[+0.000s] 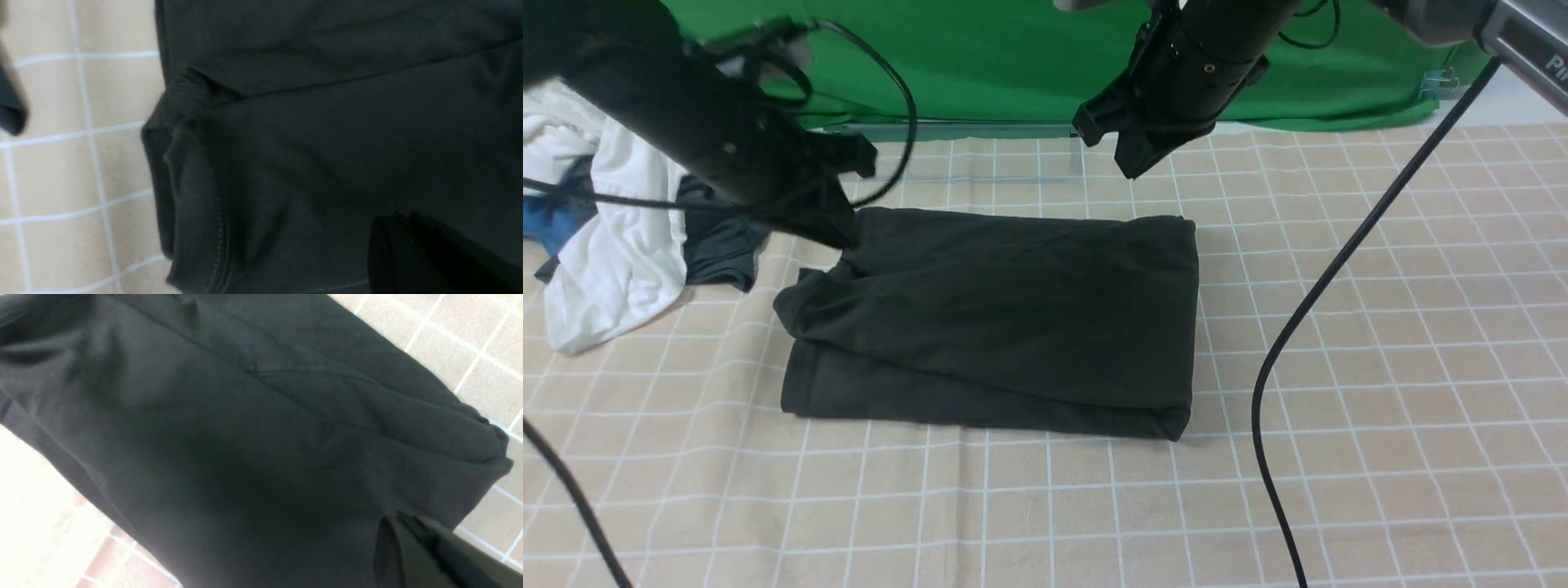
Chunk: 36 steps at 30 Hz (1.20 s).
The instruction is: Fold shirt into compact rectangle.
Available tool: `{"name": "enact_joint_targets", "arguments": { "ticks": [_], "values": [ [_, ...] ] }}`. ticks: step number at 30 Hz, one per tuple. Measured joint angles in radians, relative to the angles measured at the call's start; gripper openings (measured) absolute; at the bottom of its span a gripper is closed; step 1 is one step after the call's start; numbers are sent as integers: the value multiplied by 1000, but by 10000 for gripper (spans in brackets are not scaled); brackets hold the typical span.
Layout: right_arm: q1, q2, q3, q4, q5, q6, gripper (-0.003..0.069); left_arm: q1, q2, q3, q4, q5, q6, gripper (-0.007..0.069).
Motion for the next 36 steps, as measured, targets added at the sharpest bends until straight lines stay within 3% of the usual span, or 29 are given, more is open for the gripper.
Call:
{"name": "enact_joint_targets", "arguments": {
  "ticks": [4,8,12,21,29,36],
  "values": [
    [0,0,1,-1,0,0,35,-25,77,30,31,32,-8,19],
    [0,0,2,-3,0,-16,35,-30,105,114,142,32,-108,19],
    [0,0,2,-2,0,-19,35,-29,100,124,150,53,-131,19],
    [0,0,5,-3,0,-19,35,-29,36,-114,98,58,-129,19],
    [0,0,5,-3,0,-19,35,-37,187,-296,107,62,-75,29],
    [0,0,5,-3,0,-19,35,-67,303,-304,119,33,62,253]
  ]
}}
